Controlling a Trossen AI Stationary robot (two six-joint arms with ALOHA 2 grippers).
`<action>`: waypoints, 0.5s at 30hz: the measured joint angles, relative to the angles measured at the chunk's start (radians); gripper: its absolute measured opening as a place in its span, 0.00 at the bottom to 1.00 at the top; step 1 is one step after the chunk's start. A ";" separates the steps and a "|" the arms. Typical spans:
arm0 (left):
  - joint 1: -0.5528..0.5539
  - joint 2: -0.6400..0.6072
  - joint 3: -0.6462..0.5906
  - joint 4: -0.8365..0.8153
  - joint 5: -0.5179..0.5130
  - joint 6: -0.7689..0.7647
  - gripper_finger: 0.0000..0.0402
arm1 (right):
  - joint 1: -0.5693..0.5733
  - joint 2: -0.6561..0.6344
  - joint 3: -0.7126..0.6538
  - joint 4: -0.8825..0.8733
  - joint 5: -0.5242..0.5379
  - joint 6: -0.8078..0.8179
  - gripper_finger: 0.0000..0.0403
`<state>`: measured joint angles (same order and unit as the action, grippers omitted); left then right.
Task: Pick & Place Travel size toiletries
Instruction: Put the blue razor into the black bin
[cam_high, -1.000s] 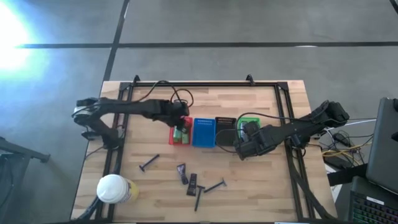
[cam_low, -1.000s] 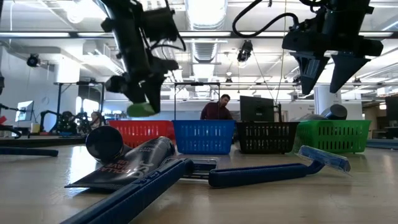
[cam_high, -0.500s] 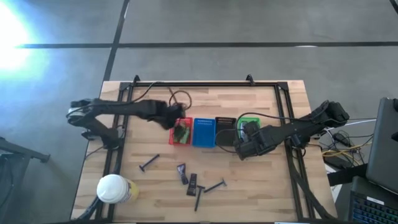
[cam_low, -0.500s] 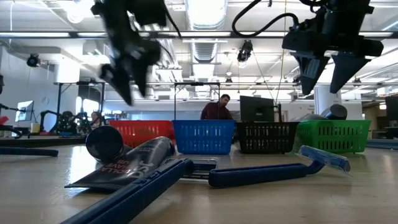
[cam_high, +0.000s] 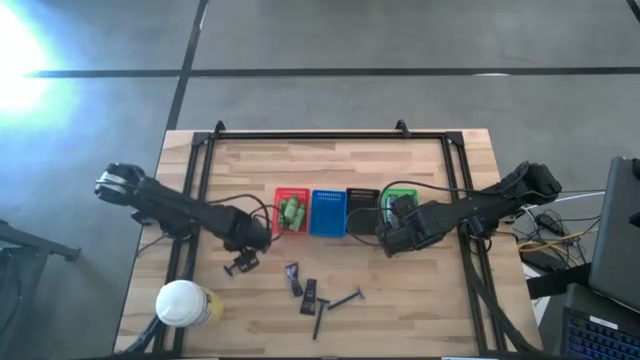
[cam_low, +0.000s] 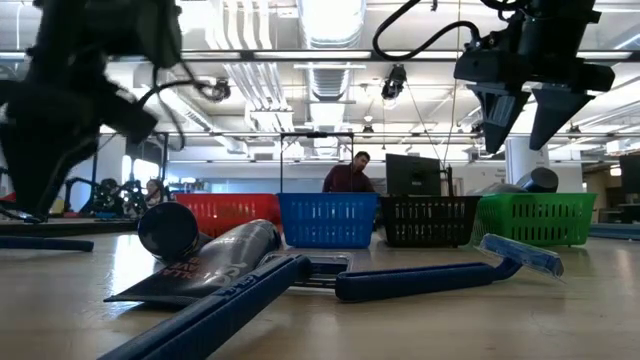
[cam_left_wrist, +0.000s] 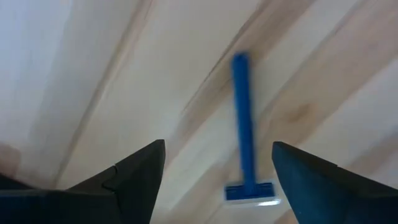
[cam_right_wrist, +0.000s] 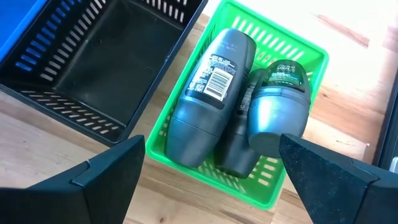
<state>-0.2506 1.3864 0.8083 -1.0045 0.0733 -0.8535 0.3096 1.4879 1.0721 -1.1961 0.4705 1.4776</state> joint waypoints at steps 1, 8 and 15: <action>-0.005 0.005 -0.019 0.003 0.005 -0.009 0.75 | 0.000 0.000 0.000 0.001 0.000 -0.004 0.91; -0.011 -0.004 -0.118 0.130 0.131 -0.067 0.72 | 0.000 0.000 -0.001 0.001 -0.002 0.001 0.91; -0.014 -0.009 -0.112 0.174 0.125 -0.090 0.65 | 0.000 0.000 -0.001 0.001 -0.005 0.012 0.91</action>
<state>-0.2649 1.3779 0.6966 -0.8306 0.1980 -0.9432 0.3096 1.4879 1.0710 -1.1954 0.4656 1.4895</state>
